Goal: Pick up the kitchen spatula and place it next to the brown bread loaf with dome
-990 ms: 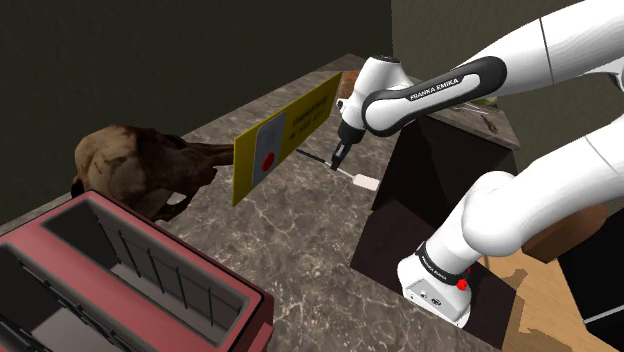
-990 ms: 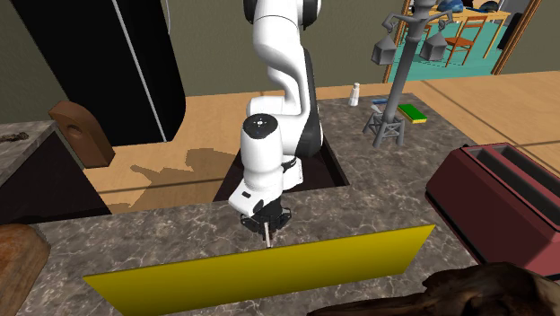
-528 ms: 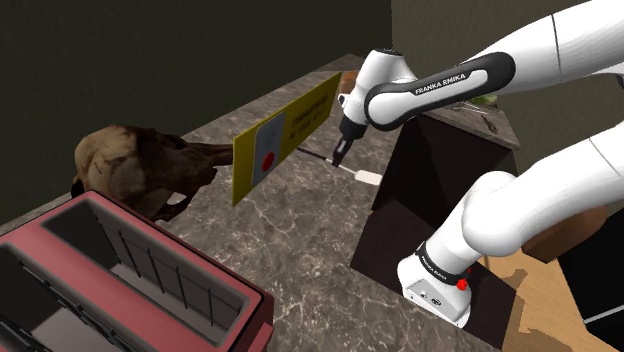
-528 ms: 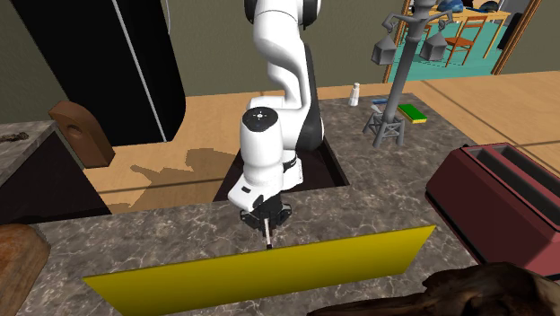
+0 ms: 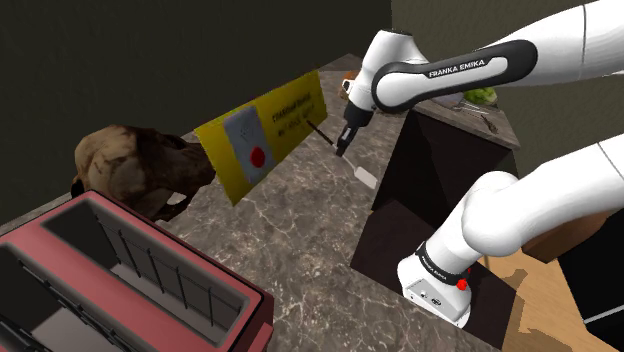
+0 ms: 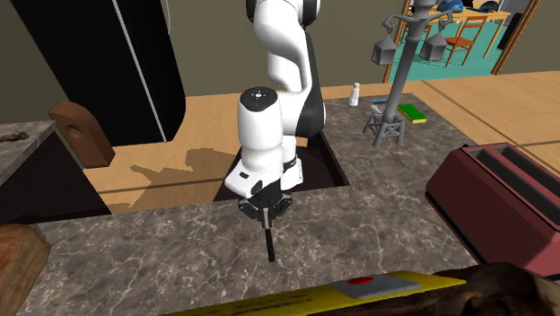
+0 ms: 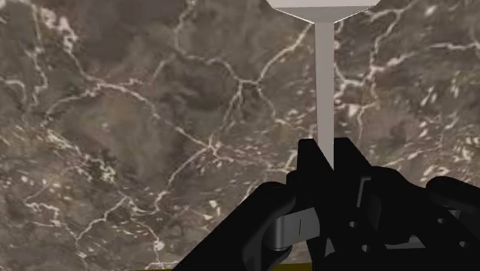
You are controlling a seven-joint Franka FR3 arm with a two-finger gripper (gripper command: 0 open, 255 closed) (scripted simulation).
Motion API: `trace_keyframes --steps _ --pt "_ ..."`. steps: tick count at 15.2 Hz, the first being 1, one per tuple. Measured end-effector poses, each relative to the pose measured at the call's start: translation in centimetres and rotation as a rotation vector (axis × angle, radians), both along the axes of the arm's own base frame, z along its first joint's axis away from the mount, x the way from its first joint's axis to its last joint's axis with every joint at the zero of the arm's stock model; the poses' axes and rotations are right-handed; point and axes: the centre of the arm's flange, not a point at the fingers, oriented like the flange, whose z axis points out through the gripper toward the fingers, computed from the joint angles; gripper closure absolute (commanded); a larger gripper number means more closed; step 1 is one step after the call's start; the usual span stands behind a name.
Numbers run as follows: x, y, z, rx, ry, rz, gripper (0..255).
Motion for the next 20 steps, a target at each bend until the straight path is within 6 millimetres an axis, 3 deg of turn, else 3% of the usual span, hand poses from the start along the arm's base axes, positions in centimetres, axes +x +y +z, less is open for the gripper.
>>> trace_keyframes --steps 20 --pt "0.0 0.1 10.7 0.000 0.000 0.000 255"
